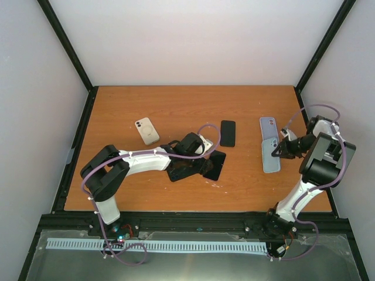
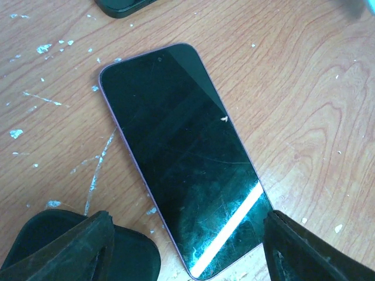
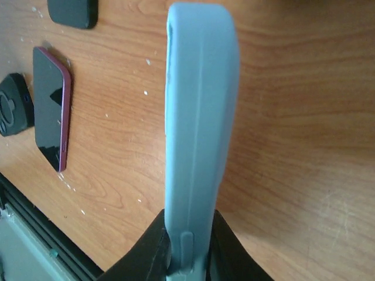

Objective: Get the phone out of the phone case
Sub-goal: Place the phone case at the center of the board.

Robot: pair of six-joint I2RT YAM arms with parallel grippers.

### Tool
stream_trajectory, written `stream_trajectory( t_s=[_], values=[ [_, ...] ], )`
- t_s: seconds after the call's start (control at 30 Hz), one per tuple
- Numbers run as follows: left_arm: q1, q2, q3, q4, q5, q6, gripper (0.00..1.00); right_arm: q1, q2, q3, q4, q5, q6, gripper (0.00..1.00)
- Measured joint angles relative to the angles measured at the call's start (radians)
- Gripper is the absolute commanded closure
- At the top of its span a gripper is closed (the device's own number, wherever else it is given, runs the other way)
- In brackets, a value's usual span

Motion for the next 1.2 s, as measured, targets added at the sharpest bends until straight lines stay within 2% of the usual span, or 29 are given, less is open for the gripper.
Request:
stream_trajectory(
  t_s=[0.13, 0.47, 0.6, 0.73, 0.87, 1.07, 1.2],
  values=[
    [0.000, 0.000, 0.000, 0.004, 0.006, 0.010, 0.30, 0.001, 0.041, 0.019, -0.063, 0.033, -0.042, 0.85],
    [0.002, 0.000, 0.000, 0.006, 0.005, 0.010, 0.30, -0.052, 0.262, 0.167, -0.161, 0.067, -0.090, 0.83],
    [0.002, 0.000, 0.000, 0.006, -0.002, 0.010, 0.29, -0.071, 0.294, 0.172, -0.170, 0.045, -0.092, 0.64],
    [0.004, 0.001, 0.000, 0.005, -0.013, 0.009, 0.22, -0.080, 0.296, 0.167, -0.156, 0.029, -0.073, 0.38],
    [0.006, 0.001, 0.000, 0.005, -0.022, 0.003, 0.17, -0.101, 0.239, 0.131, -0.106, 0.035, -0.031, 0.28],
    [0.006, 0.000, 0.000, 0.003, 0.005, 0.024, 0.19, -0.143, 0.035, 0.043, 0.022, 0.078, 0.009, 0.28],
    [0.000, -0.038, -0.047, -0.005, 0.024, 0.106, 0.20, -0.130, -0.132, -0.057, 0.105, 0.066, 0.026, 0.29]
  ],
)
